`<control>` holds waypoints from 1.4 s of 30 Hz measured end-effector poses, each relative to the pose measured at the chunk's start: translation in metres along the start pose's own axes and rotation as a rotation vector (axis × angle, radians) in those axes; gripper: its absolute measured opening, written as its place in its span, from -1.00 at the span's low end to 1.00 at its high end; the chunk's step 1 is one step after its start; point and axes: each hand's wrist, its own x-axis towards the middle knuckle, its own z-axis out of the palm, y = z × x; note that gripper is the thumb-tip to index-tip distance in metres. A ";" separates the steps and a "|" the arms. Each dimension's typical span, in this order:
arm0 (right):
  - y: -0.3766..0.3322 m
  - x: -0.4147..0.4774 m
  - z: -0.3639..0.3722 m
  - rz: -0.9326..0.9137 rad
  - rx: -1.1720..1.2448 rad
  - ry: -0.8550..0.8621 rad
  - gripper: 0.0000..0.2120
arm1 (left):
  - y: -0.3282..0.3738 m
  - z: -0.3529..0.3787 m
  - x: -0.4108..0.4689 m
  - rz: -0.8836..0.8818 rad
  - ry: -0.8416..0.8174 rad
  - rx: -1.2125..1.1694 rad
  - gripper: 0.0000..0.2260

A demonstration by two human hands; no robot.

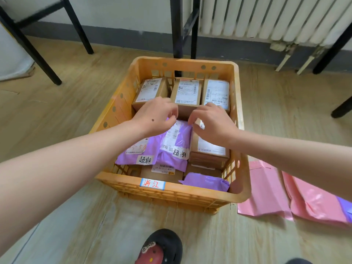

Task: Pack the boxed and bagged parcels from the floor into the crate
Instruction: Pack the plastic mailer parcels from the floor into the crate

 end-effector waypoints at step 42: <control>0.190 -0.222 0.103 1.178 0.586 -0.348 -0.27 | 0.221 0.144 0.113 0.357 -0.572 0.248 -0.94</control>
